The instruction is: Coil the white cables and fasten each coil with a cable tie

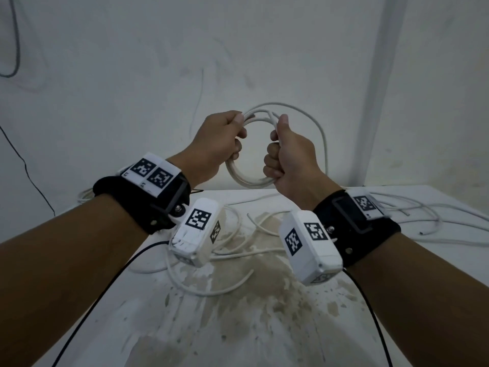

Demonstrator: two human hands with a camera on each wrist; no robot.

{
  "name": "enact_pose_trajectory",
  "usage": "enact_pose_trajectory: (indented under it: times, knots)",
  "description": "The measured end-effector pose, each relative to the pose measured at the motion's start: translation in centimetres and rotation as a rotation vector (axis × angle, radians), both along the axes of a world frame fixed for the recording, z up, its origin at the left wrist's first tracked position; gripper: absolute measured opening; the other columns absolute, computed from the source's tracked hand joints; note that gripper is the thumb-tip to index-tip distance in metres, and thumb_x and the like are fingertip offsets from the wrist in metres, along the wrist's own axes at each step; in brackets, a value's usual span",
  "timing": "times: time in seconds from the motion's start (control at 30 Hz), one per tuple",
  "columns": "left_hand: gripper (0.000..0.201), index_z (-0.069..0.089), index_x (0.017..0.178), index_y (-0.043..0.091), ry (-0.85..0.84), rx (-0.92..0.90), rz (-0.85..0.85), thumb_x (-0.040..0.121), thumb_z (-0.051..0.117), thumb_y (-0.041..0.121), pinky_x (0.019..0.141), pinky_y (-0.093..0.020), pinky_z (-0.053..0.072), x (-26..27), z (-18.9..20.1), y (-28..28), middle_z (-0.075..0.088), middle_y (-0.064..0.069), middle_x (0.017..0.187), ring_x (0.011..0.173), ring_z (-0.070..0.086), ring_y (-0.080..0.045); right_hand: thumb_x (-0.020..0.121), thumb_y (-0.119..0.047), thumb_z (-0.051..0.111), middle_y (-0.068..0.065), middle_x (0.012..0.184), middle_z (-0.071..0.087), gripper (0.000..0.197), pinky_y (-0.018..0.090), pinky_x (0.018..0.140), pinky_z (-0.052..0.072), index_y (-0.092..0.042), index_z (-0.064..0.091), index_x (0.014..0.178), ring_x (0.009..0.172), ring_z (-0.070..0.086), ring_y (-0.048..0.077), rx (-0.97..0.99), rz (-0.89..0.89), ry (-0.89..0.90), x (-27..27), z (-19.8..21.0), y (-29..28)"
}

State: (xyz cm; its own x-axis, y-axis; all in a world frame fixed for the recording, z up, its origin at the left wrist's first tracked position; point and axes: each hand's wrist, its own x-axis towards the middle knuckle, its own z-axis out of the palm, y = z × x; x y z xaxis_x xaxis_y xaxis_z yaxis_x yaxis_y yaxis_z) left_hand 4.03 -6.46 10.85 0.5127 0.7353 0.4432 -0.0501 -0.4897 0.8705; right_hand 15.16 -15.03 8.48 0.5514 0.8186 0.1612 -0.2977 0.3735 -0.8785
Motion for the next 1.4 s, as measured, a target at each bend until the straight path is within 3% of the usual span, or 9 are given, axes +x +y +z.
enact_pose_trajectory:
  times: [0.2, 0.47, 0.67, 0.83, 1.0, 1.13, 1.27, 1.33, 1.4]
  knots:
    - [0.030, 0.062, 0.123, 0.016, 0.224, 0.254, -0.062, 0.107, 0.036, 0.017, 0.046, -0.025, 0.036, -0.9, 1.9, -0.6, 0.056, -0.001, 0.090, 0.051, 0.036, -0.010, 0.102, -0.053, 0.041, -0.006, 0.050, 0.023, 0.046, 0.023, 0.040, 0.014, -0.019, 0.041, 0.070, 0.042, 0.014, 0.012, 0.004, 0.113, -0.022, 0.0, -0.3, -0.1]
    - [0.031, 0.065, 0.119, 0.011, 0.260, 0.298, -0.082, 0.106, 0.037, 0.014, 0.044, -0.025, 0.031, -1.2, 2.2, -0.2, 0.054, -0.001, 0.077, 0.050, 0.033, -0.012, 0.102, -0.052, 0.042, -0.005, 0.050, 0.022, 0.045, 0.021, 0.037, 0.016, -0.016, 0.051, 0.076, 0.040, 0.015, 0.010, 0.064, 0.253, 0.057, 0.7, -0.2, -0.7]
    - [0.038, 0.065, 0.125, 0.017, 0.210, 0.207, -0.076, 0.104, 0.034, 0.009, 0.040, -0.021, 0.025, -0.8, 1.9, -0.4, 0.046, -0.001, 0.070, 0.050, 0.026, -0.014, 0.098, -0.026, 0.033, -0.005, 0.047, 0.022, 0.036, 0.020, 0.040, 0.014, -0.010, 0.058, 0.077, 0.038, 0.015, 0.010, 0.069, 0.333, 0.134, 1.5, -0.2, -0.7]
    - [0.031, 0.067, 0.113, 0.017, 0.247, 0.296, -0.023, 0.105, 0.038, 0.016, 0.040, -0.022, 0.030, -0.7, 1.5, -0.9, 0.048, 0.000, 0.070, 0.048, 0.033, -0.014, 0.095, -0.021, 0.034, -0.005, 0.047, 0.023, 0.030, 0.019, 0.037, 0.014, -0.011, 0.053, 0.074, 0.036, 0.015, 0.010, 0.046, 0.279, 0.115, 1.5, -0.3, -0.8]
    - [0.038, 0.062, 0.083, 0.007, 0.319, 0.374, -0.034, 0.104, 0.045, 0.033, 0.044, -0.021, 0.031, -0.4, 1.4, -1.3, 0.050, 0.006, 0.062, 0.045, 0.034, -0.008, 0.093, -0.017, 0.041, -0.003, 0.049, 0.025, 0.026, 0.022, 0.040, 0.012, -0.015, 0.047, 0.068, 0.039, 0.015, 0.012, -0.019, 0.175, -0.039, 0.7, -0.5, -1.0]
    - [0.038, 0.070, 0.080, 0.012, 0.273, 0.468, 0.005, 0.099, 0.055, 0.040, 0.050, -0.020, 0.029, -0.1, 1.2, -1.6, 0.041, 0.012, 0.051, 0.049, 0.032, -0.008, 0.095, -0.018, 0.042, -0.001, 0.052, 0.025, 0.025, 0.022, 0.041, 0.014, -0.014, 0.049, 0.071, 0.041, 0.016, 0.012, -0.019, 0.118, -0.131, 0.2, -0.4, -1.1]
    - [0.029, 0.075, 0.086, 0.012, 0.161, 0.392, 0.054, 0.098, 0.058, 0.033, 0.062, -0.028, 0.038, 0.0, 0.9, -1.1, 0.063, 0.003, 0.071, 0.063, 0.047, -0.011, 0.103, -0.037, 0.042, 0.001, 0.051, 0.037, 0.040, 0.025, 0.045, 0.029, -0.008, 0.065, 0.089, 0.043, 0.030, 0.015, 0.007, 0.131, -0.142, 0.3, -0.3, -1.2]
    - [0.029, 0.076, 0.089, 0.011, 0.136, 0.372, 0.075, 0.098, 0.058, 0.033, 0.069, -0.031, 0.040, -0.1, 0.9, -0.9, 0.061, 0.000, 0.073, 0.069, 0.049, -0.011, 0.103, -0.047, 0.040, 0.007, 0.059, 0.055, 0.051, 0.028, 0.050, 0.042, -0.006, 0.070, 0.100, 0.048, 0.045, 0.017, 0.030, 0.127, -0.030, 0.5, -0.4, -1.3]
    - [0.029, 0.077, 0.091, 0.012, 0.121, 0.362, 0.083, 0.098, 0.058, 0.033, 0.070, -0.030, 0.039, -0.1, 0.9, -0.9, 0.055, -0.003, 0.072, 0.068, 0.047, -0.011, 0.104, -0.041, 0.042, 0.011, 0.073, 0.069, 0.046, 0.031, 0.060, 0.053, -0.005, 0.072, 0.100, 0.060, 0.060, 0.021, 0.054, 0.087, 0.064, 0.6, -0.3, -1.2]
